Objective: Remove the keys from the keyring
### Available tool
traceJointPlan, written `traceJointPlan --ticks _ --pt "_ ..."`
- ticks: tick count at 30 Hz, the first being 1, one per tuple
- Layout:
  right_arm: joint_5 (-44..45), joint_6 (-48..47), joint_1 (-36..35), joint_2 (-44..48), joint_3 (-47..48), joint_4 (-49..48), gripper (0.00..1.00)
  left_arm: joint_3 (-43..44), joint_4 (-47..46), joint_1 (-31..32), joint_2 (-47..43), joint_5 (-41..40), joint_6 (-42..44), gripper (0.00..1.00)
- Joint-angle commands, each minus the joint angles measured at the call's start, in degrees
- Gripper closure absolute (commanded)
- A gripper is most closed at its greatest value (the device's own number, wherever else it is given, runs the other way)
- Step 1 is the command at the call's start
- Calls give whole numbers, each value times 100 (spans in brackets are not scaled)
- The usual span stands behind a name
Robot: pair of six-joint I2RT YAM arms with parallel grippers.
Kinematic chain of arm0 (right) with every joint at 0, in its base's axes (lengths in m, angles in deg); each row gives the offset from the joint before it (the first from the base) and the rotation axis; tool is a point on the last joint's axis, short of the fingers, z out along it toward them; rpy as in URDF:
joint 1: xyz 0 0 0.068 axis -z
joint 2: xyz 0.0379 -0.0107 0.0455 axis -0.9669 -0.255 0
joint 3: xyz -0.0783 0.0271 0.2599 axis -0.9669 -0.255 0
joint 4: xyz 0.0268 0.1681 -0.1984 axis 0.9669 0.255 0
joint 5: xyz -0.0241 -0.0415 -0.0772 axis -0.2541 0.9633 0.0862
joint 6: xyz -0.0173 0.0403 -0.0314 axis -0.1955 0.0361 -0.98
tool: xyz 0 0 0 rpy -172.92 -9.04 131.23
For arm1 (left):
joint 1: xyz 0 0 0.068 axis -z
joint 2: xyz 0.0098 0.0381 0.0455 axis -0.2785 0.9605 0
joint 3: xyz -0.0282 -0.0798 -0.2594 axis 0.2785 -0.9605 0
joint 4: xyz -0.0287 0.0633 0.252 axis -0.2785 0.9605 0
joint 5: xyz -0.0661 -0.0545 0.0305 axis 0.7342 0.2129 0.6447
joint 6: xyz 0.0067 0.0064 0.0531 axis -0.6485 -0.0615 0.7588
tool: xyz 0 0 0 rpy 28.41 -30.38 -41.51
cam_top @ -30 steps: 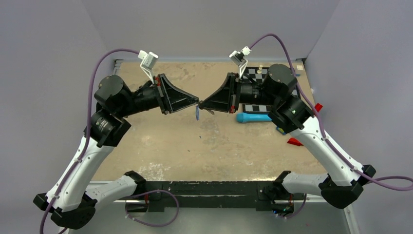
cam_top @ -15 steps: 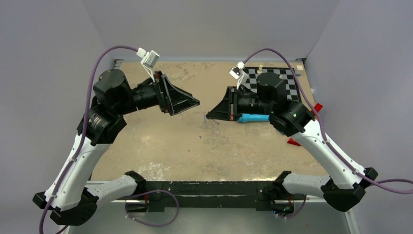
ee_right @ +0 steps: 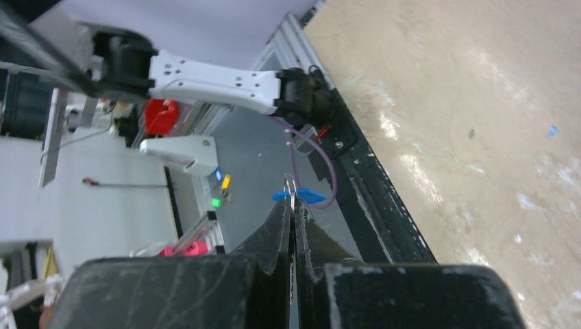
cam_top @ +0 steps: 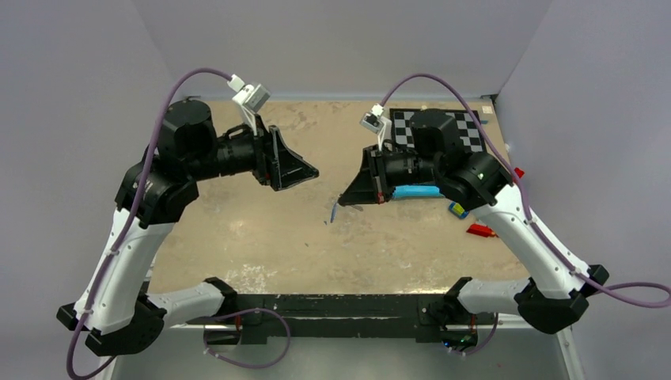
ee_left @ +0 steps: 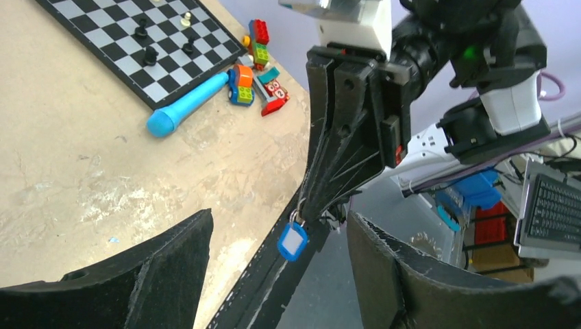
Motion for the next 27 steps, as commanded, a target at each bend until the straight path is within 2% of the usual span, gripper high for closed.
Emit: traceJointPlan --ticks 1,12,17,27 --pt "-1280 -765 -20 -295 719 -214 100 527 614 -27 189 619 513 26" --pt "-1932 -256 -21 -291 492 -1534 100 262 685 -30 281 1651 428 38" --pt "-1964 -218 -19 -353 556 -1545 100 -65 228 -15 249 1874 150 45" --pt "-1907 -123 -19 -378 558 -1643 100 -185 -299 -2 288 2124 -172 54"
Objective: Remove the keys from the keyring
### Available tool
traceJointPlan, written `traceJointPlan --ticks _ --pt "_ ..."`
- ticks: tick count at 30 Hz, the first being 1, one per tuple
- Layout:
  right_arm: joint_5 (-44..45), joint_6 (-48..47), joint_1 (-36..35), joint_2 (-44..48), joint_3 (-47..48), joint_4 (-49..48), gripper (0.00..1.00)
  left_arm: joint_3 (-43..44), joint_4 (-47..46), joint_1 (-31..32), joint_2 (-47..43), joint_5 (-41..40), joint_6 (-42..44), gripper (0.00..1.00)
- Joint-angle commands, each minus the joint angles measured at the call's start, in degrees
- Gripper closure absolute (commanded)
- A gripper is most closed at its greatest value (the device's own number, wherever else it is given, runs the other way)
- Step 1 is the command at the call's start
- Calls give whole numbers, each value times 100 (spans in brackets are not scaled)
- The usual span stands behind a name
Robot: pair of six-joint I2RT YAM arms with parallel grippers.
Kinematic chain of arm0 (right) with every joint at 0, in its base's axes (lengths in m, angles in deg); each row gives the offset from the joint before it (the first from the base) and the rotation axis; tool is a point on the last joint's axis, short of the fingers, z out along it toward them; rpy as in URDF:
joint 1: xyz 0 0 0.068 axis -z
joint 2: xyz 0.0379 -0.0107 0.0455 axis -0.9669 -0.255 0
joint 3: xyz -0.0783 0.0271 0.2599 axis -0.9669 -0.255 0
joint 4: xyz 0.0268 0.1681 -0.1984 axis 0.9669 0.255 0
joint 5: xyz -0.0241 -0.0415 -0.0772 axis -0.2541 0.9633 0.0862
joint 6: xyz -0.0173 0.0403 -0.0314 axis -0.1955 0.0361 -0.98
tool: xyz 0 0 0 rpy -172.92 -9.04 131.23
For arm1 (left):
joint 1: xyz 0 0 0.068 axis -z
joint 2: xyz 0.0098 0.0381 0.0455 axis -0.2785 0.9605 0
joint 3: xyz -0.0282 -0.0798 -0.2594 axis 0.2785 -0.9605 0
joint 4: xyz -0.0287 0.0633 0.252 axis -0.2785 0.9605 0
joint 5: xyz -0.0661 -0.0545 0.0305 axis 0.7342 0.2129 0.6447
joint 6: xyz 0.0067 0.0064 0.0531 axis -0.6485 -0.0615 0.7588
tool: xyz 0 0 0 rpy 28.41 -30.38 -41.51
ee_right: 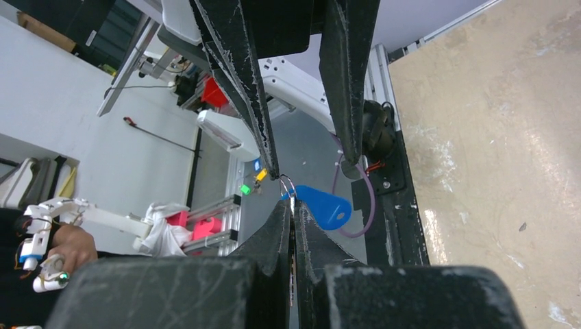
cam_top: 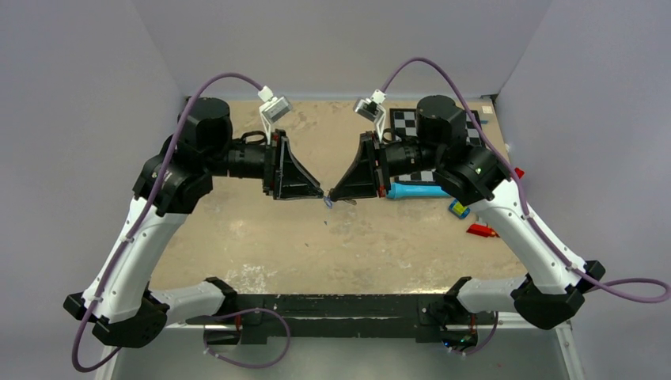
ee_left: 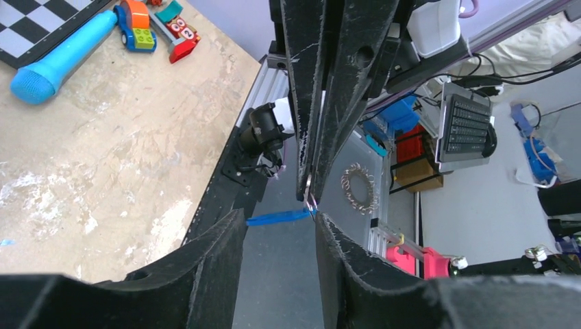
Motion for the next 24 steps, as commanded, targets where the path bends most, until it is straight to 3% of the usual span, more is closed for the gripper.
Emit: traceJointPlan --ticks 1,6,11,14,20,24 --pt "-74 94 -25 -20 54 -320 100 -44 -545 4 -3 219 -242 56" --pt "-39 94 -21 -47 49 -320 100 -6 -596 2 -22 289 -282 56" --pt "1 94 -20 -67 28 -312 100 247 -320 -2 -46 222 -133 42" --pt "6 86 -24 -64 26 -287 100 303 -296 4 -71 178 -124 39" --pt "-18 61 -21 -71 59 -230 100 201 -380 2 32 176 -155 56" --pt "-58 58 -20 -81 90 -211 100 170 -434 2 97 186 -160 60"
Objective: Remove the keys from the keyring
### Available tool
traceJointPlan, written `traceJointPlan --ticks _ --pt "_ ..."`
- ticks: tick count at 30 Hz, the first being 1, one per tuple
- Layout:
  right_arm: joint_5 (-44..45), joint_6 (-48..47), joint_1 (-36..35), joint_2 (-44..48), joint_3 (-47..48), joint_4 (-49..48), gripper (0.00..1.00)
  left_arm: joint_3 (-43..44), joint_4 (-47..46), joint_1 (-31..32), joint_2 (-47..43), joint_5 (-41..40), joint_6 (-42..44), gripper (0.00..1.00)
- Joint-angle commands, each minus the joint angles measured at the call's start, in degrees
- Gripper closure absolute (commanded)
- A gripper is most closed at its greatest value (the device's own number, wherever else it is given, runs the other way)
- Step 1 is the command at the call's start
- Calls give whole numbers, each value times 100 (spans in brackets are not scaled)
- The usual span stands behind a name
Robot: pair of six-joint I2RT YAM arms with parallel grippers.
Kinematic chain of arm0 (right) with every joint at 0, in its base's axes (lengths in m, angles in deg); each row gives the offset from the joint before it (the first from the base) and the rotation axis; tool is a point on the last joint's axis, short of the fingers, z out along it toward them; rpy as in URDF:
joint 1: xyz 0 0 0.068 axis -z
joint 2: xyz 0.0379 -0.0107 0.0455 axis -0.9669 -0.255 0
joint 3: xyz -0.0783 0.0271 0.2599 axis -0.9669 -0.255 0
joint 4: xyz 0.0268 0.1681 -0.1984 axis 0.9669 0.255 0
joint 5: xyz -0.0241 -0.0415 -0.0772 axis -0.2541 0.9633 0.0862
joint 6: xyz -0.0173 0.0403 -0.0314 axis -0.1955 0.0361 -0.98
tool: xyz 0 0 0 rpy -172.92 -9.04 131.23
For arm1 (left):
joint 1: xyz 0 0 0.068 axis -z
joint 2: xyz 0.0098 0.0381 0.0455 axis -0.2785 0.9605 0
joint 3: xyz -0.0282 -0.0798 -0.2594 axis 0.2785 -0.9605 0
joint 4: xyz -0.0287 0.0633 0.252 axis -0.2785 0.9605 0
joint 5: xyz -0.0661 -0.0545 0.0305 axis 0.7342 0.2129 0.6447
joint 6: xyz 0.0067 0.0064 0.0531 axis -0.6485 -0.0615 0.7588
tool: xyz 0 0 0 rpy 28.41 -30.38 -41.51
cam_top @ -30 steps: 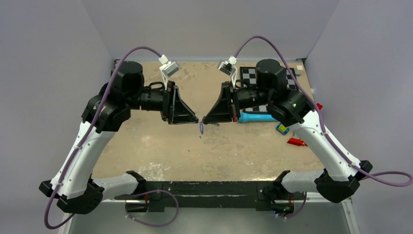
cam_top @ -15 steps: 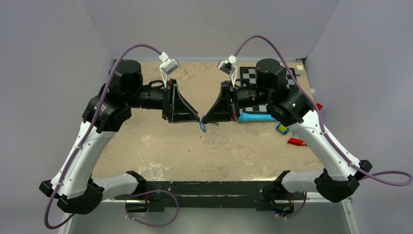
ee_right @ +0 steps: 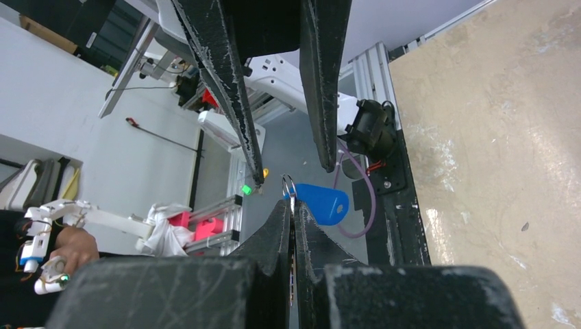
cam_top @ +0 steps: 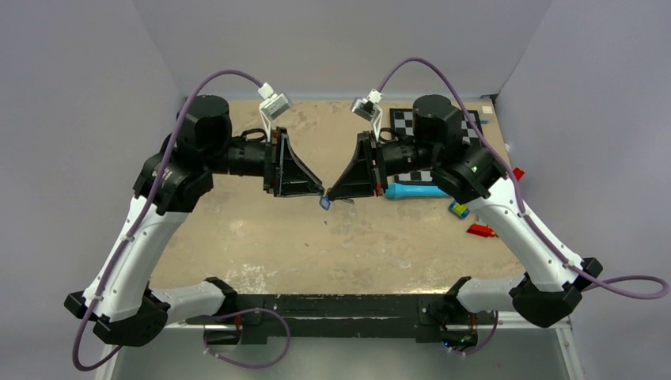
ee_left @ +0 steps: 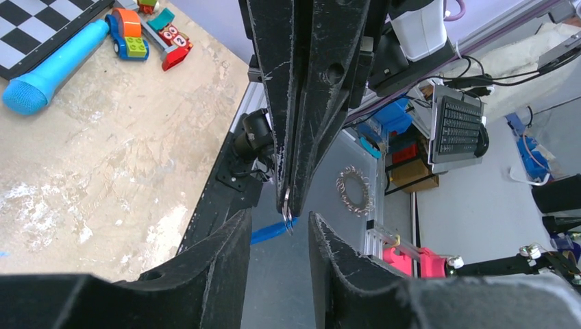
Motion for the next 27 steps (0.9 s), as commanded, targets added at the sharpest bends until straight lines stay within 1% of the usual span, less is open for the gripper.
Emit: traceJointPlan --ticks 1,3,6,14,16,22,27 --pt "-78 0 -24 4 103 -137 100 89 -244 4 73 46 -25 60" --pt "-74 -17 -18 -5 114 -109 100 77 -299 5 93 67 -61 62" --pt "-73 -26 -19 -9 126 -105 100 72 -310 18 126 76 -61 68" --pt "-67 -61 -22 -5 169 -99 100 17 -283 37 128 127 -59 91" --pt "-35 -70 -22 4 179 -118 100 10 -241 36 127 136 -40 91" --pt "-29 -53 -22 13 169 -193 100 -50 -222 42 122 287 -63 81" --pt "-37 -53 -21 3 162 -202 100 -84 -209 40 117 344 -79 80"
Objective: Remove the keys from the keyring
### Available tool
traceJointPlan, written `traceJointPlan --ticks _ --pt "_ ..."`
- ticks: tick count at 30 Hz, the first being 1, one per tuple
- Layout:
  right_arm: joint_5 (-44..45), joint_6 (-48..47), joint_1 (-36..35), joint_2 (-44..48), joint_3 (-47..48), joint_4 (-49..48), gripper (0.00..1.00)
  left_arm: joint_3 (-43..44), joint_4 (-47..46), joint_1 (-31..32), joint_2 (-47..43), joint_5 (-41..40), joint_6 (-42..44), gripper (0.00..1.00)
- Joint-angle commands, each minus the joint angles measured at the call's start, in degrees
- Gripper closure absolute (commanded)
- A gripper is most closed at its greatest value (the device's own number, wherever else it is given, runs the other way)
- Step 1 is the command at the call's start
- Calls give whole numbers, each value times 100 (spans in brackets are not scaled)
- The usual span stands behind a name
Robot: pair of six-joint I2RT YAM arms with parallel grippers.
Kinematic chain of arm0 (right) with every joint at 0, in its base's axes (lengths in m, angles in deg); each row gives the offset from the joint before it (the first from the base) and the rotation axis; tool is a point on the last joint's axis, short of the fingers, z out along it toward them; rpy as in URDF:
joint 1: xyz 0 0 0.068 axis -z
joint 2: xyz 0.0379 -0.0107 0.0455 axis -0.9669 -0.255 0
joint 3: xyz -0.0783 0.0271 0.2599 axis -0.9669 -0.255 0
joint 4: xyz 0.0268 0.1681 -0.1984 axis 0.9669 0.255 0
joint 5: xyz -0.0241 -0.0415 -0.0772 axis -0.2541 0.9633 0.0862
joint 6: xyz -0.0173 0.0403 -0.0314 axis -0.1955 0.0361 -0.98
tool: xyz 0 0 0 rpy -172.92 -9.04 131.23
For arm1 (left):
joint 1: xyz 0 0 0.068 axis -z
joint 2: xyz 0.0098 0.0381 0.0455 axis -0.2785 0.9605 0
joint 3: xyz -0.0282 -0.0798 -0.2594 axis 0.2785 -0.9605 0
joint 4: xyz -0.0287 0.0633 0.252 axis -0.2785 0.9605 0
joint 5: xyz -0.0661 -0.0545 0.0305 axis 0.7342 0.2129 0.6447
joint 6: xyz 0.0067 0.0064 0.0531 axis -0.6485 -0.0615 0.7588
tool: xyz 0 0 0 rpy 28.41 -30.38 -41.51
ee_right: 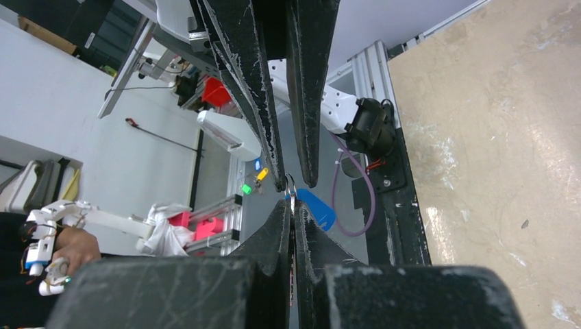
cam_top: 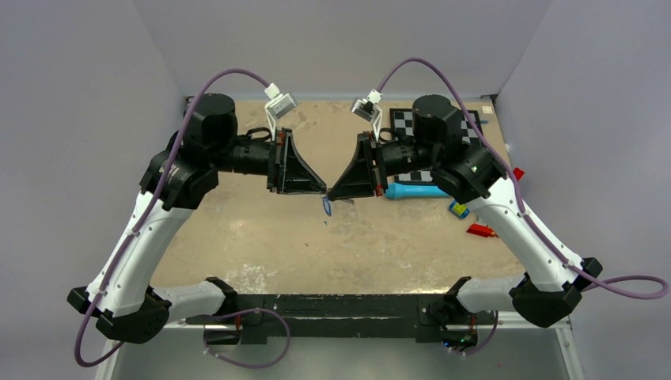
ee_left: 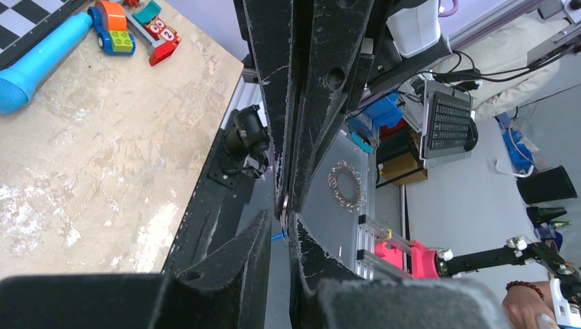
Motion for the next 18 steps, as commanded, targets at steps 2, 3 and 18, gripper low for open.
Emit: traceJointPlan --ticks 2,3,18 --pt "-22 -44 -26 14 154 -243 100 -58 -82 24 -12 194 -12 81" --pt "-19 -44 -22 19 143 -256 100 -61 -82 28 -9 198 -16 82" --pt "285 404 -27 171 19 -1023 100 -344 -1195 33 -264 146 -975 100"
